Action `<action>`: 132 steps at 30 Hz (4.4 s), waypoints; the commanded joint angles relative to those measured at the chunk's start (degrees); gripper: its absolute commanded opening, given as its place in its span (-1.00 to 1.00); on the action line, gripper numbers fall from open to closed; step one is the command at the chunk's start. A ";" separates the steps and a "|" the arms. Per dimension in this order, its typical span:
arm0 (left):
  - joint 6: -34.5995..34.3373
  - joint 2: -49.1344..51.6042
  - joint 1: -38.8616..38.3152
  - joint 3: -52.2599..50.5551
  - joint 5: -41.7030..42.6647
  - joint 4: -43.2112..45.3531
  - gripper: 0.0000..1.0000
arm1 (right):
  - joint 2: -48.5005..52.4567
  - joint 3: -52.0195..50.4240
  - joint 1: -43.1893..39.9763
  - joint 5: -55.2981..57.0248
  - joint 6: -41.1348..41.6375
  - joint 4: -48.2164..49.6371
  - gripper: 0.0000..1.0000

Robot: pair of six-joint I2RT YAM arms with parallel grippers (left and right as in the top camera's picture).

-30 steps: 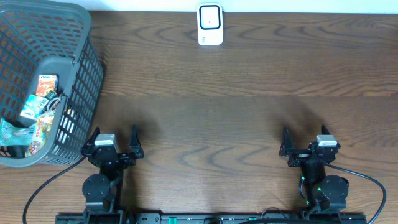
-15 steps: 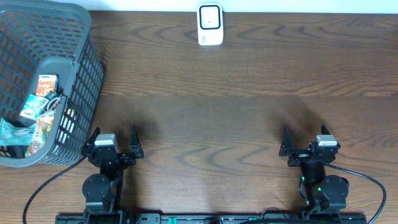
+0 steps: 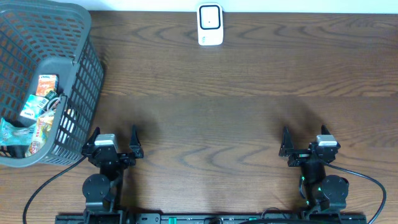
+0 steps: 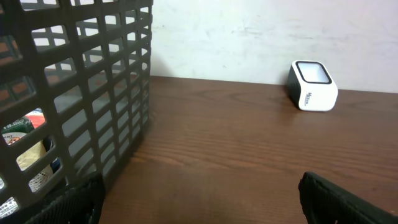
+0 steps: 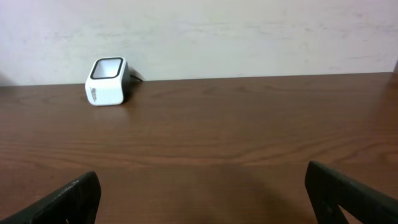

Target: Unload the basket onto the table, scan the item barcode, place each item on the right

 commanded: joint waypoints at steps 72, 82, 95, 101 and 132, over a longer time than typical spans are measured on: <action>-27.15 -0.20 -0.28 -0.96 4.55 -1.66 0.96 | 0.02 -0.07 -0.46 0.46 0.57 -0.26 0.98; -30.73 1.97 -0.26 -0.94 8.48 0.35 0.95 | 0.02 -0.07 -0.46 0.46 0.57 -0.26 0.99; -30.67 2.01 -0.26 5.46 10.91 5.07 0.96 | 0.02 -0.07 -0.46 0.46 0.57 -0.26 0.99; -30.71 3.30 -0.26 12.00 10.88 4.22 0.95 | 0.02 -0.07 -0.46 0.46 0.57 -0.28 0.99; -30.27 32.17 -0.26 46.64 38.42 -15.50 0.95 | 0.02 -0.07 -0.46 0.46 0.57 -0.28 0.99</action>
